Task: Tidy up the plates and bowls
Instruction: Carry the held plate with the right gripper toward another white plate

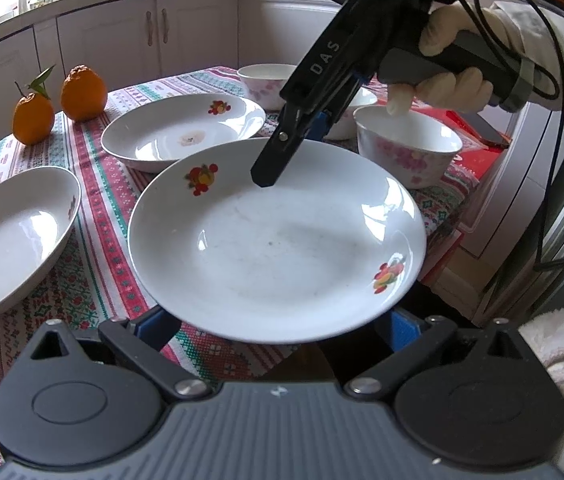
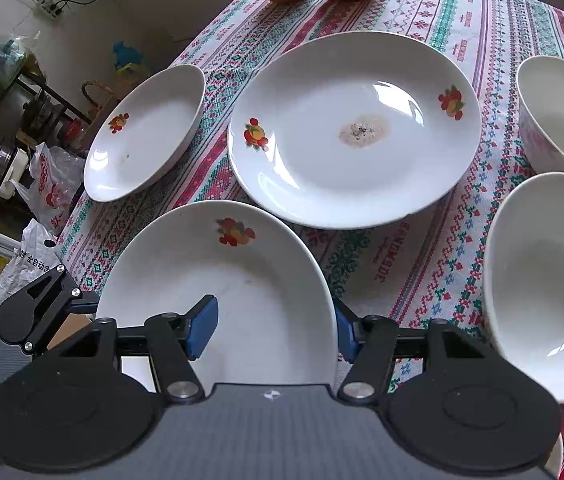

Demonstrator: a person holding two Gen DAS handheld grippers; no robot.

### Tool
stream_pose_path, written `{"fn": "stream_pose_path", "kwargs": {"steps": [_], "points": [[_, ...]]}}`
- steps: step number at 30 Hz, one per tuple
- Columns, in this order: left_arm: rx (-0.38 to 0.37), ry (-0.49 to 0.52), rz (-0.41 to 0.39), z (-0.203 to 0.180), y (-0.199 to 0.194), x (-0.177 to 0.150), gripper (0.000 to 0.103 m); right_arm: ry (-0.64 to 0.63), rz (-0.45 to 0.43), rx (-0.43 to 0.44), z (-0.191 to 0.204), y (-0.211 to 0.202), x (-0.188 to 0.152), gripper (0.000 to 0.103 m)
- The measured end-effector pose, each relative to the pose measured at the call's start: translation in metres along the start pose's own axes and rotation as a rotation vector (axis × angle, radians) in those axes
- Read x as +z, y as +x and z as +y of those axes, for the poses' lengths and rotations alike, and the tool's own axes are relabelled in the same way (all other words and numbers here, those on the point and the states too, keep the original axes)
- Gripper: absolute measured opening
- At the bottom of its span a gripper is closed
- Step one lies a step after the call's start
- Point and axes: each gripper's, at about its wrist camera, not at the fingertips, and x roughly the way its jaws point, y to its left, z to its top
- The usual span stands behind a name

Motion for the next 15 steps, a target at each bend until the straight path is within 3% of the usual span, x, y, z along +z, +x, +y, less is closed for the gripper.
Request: {"fn": "stream_pose_path", "kwargs": {"steps": [15], "points": [[0.027,-0.021,-0.019,0.015,-0.024,0.006,0.101,-0.054,-0.024,-0.002,0.029,-0.007,0.020,0.066]]}}
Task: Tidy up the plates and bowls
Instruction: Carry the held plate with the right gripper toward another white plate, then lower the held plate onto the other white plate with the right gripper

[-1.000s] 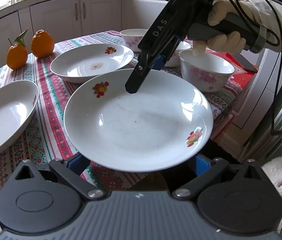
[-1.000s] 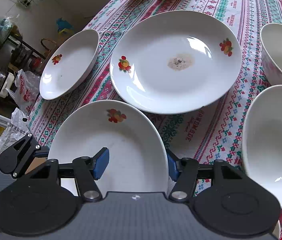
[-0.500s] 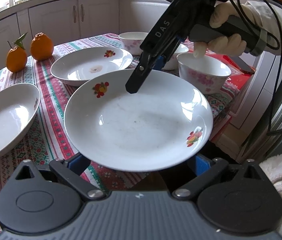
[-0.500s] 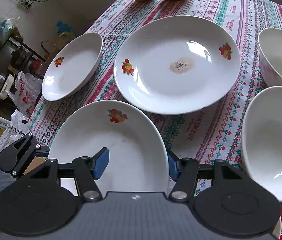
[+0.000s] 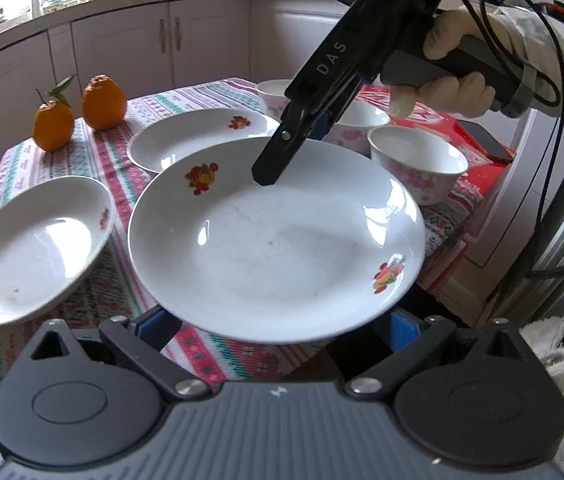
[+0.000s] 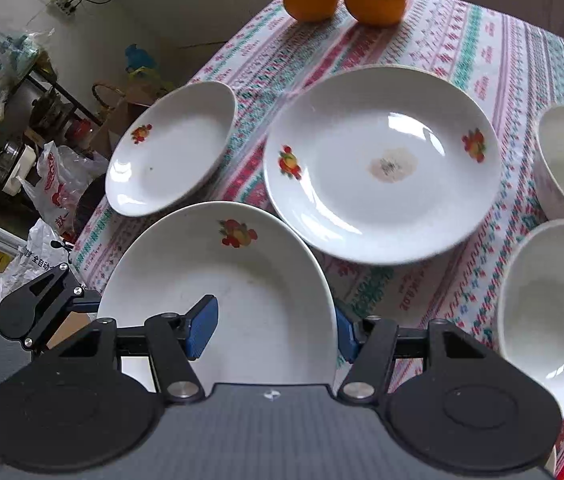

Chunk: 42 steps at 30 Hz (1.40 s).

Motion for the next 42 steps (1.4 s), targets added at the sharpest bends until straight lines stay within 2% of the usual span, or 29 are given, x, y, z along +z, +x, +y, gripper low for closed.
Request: {"fn": "stream_pose_path", "kwargs": {"steps": [11,26,42], "points": [[0.071,-0.046,-0.015,0.039,-0.019,0.006,0.101,-0.087,0.002,0.030,0.033,0.015,0.051,0.066],[0.185,-0.151,0.021,0.108,-0.025,-0.006,0.101,-0.204,0.073,0.093,0.077,0.080,0.129,0.066],[0.201,-0.179,0.030,0.148,-0.017,-0.005,0.101,-0.177,0.101,0.099,0.072,0.119,0.161,0.066]]}}
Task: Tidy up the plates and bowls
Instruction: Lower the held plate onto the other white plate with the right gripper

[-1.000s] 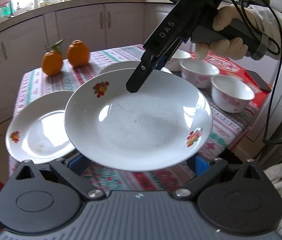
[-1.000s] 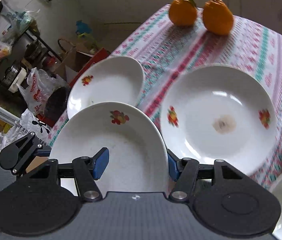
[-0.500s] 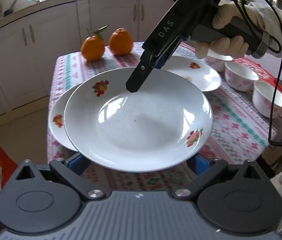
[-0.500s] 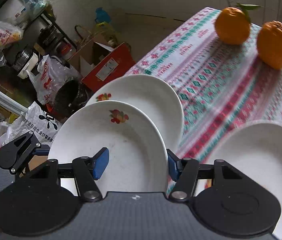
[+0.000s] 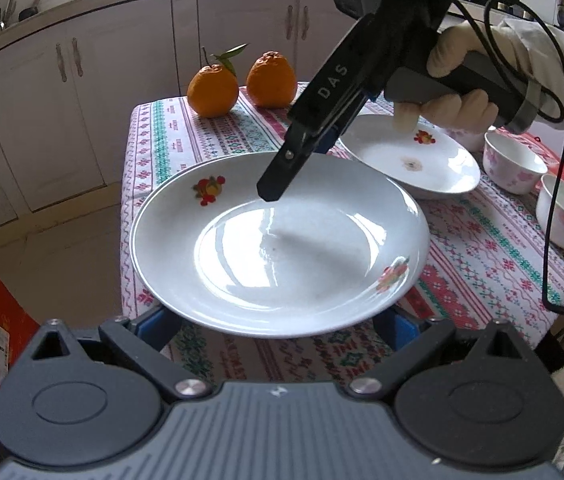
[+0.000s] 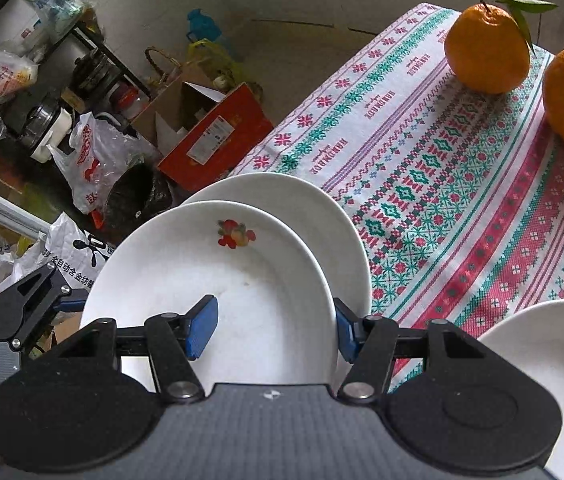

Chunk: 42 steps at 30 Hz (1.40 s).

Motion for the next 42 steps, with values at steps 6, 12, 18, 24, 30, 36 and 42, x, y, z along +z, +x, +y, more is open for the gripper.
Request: {"fn": "stream_pose_path", "kwargs": {"steps": [6,12,18,24,30,36,42], "points": [[0.010,0.007,0.007,0.004,0.006,0.001,0.101,0.003,0.001,-0.003,-0.003,0.002,0.003,0.066],[0.007,-0.015,0.014,0.014,0.011,0.001,0.101,0.009,-0.002,0.003,-0.004,0.002,0.003,0.066],[0.014,-0.004,0.010,0.015,0.013,0.001,0.101,0.019,-0.007,0.007,-0.005,0.000,0.000,0.066],[0.015,0.000,0.006,0.016,0.013,0.000,0.101,0.033,-0.018,0.009,-0.006,-0.005,-0.004,0.066],[0.025,0.000,0.002,0.016,0.010,-0.001,0.100,0.046,-0.031,0.009,-0.006,-0.012,-0.010,0.066],[0.027,0.000,-0.010,0.017,0.009,-0.001,0.101,0.051,-0.045,-0.003,-0.003,-0.019,-0.015,0.066],[0.035,0.002,-0.013,0.015,0.009,-0.002,0.100,0.039,-0.060,-0.038,0.002,-0.024,-0.018,0.068]]}}
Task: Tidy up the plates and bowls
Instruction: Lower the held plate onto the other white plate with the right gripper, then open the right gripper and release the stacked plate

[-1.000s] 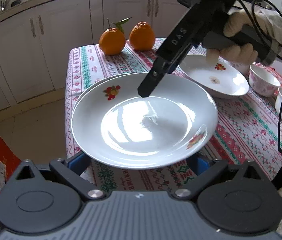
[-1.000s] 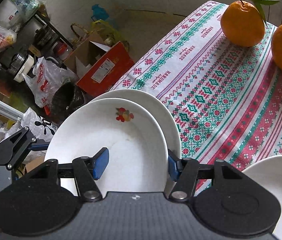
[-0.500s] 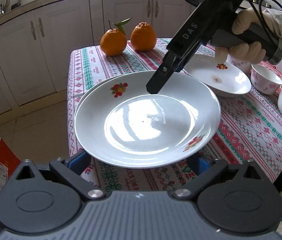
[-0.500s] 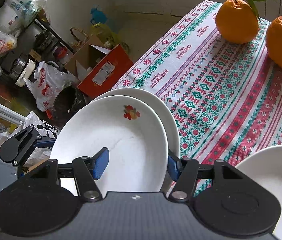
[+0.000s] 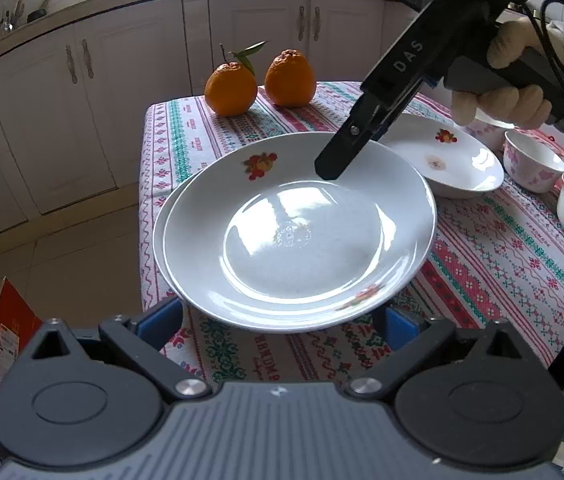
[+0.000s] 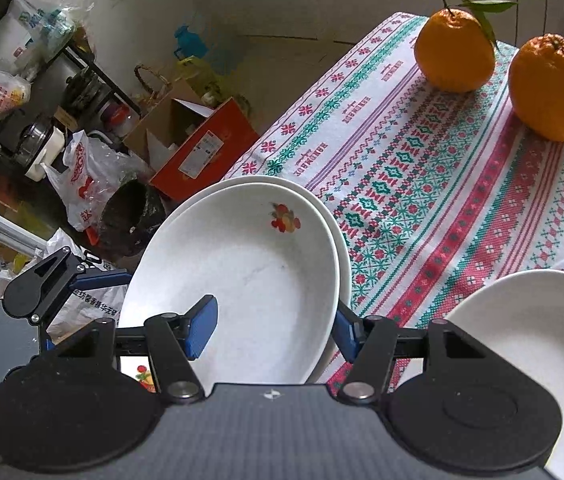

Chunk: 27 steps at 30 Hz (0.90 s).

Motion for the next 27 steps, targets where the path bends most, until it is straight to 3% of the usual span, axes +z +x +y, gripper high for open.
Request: {"fn": "stream_pose_path", "kwargs": {"steps": [13,18,27], "points": [[0.011,-0.023,-0.008,0.001,-0.003,-0.002,0.100,-0.025,-0.011,-0.105,0.013,-0.002,-0.011,0.071],[0.006,-0.012,-0.015,0.000,-0.004,-0.002,0.100,-0.022,-0.010,-0.096,0.011,0.001,-0.016,0.073],[0.016,0.009,-0.046,-0.016,-0.017,-0.003,0.100,-0.037,-0.090,-0.194,0.024,-0.017,-0.045,0.090]]}}
